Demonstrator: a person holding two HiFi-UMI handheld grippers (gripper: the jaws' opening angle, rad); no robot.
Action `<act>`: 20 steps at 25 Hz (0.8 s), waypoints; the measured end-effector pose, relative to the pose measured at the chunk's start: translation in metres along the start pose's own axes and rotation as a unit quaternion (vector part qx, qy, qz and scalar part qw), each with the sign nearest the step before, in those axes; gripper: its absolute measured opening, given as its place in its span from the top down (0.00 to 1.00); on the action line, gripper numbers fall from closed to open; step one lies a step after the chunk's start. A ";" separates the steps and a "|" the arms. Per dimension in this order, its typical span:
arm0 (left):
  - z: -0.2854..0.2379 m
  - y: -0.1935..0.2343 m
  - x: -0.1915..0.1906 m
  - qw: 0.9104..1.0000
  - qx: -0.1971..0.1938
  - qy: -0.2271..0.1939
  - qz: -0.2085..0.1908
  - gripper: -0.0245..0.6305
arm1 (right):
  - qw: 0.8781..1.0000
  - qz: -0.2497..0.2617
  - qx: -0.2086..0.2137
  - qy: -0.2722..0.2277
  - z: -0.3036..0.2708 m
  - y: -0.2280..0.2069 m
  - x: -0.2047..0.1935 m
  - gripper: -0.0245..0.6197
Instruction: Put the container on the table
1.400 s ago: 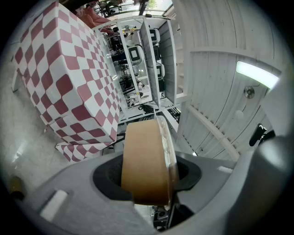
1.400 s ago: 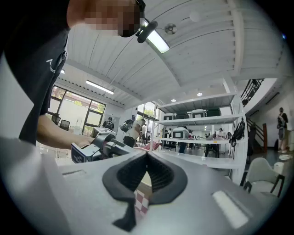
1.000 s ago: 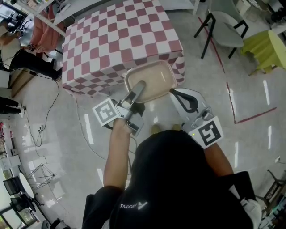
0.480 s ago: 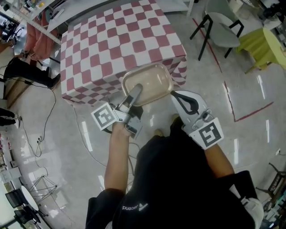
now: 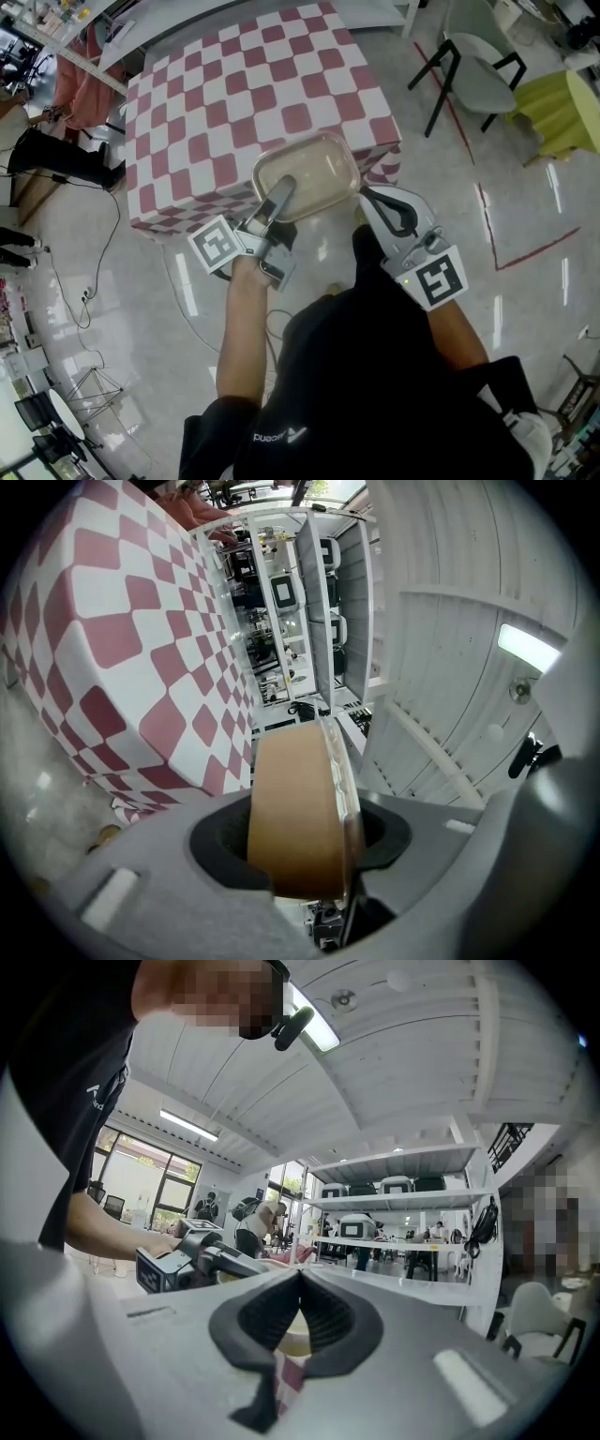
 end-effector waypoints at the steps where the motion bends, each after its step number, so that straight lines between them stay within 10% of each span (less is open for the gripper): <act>1: -0.009 0.002 0.006 1.000 0.003 -0.001 -0.002 0.67 | 1.000 0.001 0.000 0.000 -0.006 -0.009 -0.007 0.96; 20: -0.237 0.006 0.114 0.998 0.066 -0.002 -0.022 0.67 | 0.999 -0.020 0.025 -0.005 -0.112 -0.235 -0.089 0.96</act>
Point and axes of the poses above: the fingertips, and each gripper's own axes: z backward along the fingers, y to its left, x out of its top, the point moved 4 cm from there along z, backward along the fingers, and after that the axes turned 15 degrees about z, right-handed, at the moved point
